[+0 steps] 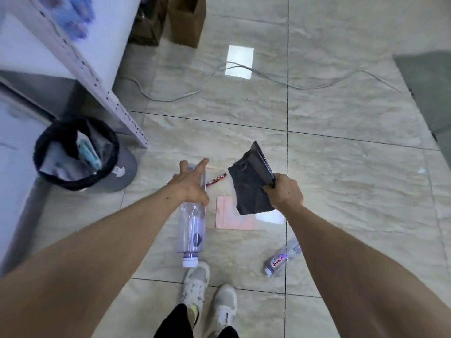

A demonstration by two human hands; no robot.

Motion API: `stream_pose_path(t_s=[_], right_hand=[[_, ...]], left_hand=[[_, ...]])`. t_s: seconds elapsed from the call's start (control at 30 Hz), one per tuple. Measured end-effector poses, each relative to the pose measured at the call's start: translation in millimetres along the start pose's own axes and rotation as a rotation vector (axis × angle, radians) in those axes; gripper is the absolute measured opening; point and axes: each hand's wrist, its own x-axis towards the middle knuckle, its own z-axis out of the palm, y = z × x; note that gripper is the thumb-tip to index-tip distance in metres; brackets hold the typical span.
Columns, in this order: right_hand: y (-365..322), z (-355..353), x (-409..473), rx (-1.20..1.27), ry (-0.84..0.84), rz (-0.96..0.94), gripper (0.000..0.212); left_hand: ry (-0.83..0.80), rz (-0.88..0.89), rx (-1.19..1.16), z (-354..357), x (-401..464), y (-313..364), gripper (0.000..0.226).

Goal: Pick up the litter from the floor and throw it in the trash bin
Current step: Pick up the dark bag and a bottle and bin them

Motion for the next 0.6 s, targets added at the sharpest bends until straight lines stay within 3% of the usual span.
stream_pose_path(t_s=[0.13, 0.23, 0.33, 0.43, 0.6], right_hand=[[-81, -4, -22, -0.061, -0.052, -0.142, 0.009], [-146, 1, -36, -0.093, -0.079, -0.245, 0.015], [-219, 16, -51, -0.116, -0.113, -0.326, 0.017], [-288, 42, -66, -0.127, -0.153, -0.387, 0.014], [-394, 99, -79, -0.180, -0.158, -0.430, 0.013]], left_hand=[[0.077, -0.080, -0.138, -45, -37, -56, 0.133], [0.138, -0.125, -0.148, -75, -59, -102, 0.107], [0.175, -0.224, -0.185, -104, -76, -155, 0.097], [0.181, -0.309, -0.224, -130, -84, -213, 0.105], [0.216, -0.306, -0.254, -175, -79, -306, 0.111]])
